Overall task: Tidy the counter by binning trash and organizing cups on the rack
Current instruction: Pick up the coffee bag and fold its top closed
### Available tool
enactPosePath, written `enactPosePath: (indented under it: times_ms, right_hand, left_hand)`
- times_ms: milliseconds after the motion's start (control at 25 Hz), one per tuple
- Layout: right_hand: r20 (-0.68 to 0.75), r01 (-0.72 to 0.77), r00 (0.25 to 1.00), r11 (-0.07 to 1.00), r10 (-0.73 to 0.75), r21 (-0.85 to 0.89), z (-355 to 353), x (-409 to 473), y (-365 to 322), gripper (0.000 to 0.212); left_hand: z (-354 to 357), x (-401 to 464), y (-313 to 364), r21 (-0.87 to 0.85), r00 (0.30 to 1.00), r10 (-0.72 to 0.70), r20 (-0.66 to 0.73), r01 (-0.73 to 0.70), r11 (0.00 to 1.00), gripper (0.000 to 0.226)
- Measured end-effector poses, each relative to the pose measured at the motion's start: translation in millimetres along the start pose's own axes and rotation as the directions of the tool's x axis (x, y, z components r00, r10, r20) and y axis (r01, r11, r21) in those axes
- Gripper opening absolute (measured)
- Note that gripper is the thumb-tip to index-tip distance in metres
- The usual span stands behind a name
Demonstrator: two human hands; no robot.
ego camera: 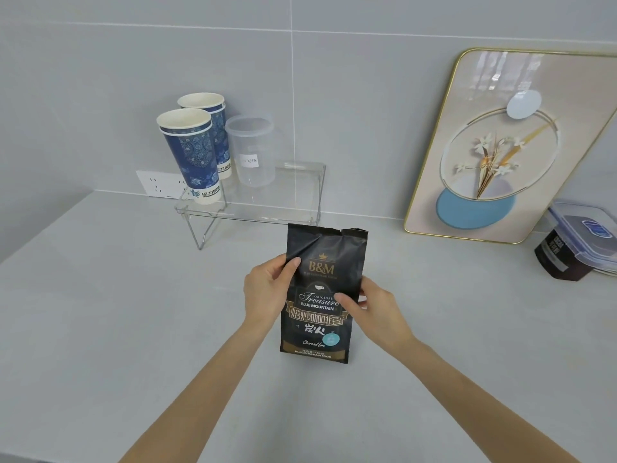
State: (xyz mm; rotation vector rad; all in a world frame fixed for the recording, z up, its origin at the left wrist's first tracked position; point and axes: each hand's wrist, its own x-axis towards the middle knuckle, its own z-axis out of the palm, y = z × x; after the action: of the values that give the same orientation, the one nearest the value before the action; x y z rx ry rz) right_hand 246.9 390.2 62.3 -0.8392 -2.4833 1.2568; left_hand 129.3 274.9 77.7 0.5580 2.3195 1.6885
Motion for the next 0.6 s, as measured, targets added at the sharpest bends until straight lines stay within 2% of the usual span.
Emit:
enactPosePath:
  times_ms: [120,280,400,480,600]
  right_hand:
    - [-0.011,0.007,1.000,1.000,-0.007,-0.011,3.0,2.2,0.8,0.031]
    - [-0.035,0.001,0.999,1.000,-0.001,0.002,4.9,1.5,4.3,0.027]
    - [-0.053,0.010,0.999,1.000,-0.010,0.006,7.5,2.3,0.8,0.021]
    - [-0.087,0.025,0.996,1.000,-0.026,-0.016,9.1,3.5,-4.9,0.027]
    - [-0.089,0.041,0.995,0.999,-0.038,0.036,4.9,3.5,-21.5,0.032]
  left_hand:
    - [-4.5,-5.0,-6.4,0.054,0.997,-0.020,0.081,0.016,0.998,0.028]
    - [-5.7,-19.9,-24.7,0.137,0.975,-0.123,0.184,0.099,0.986,0.044]
    - [-9.6,-20.9,-32.2,0.094,0.976,-0.135,0.169,0.120,0.988,0.035]
    - [-12.3,-22.2,-30.6,0.023,0.977,-0.135,0.162,0.133,0.991,0.025]
    - [-21.3,-21.8,-23.3,-0.051,0.976,-0.145,0.160,0.155,0.987,0.023]
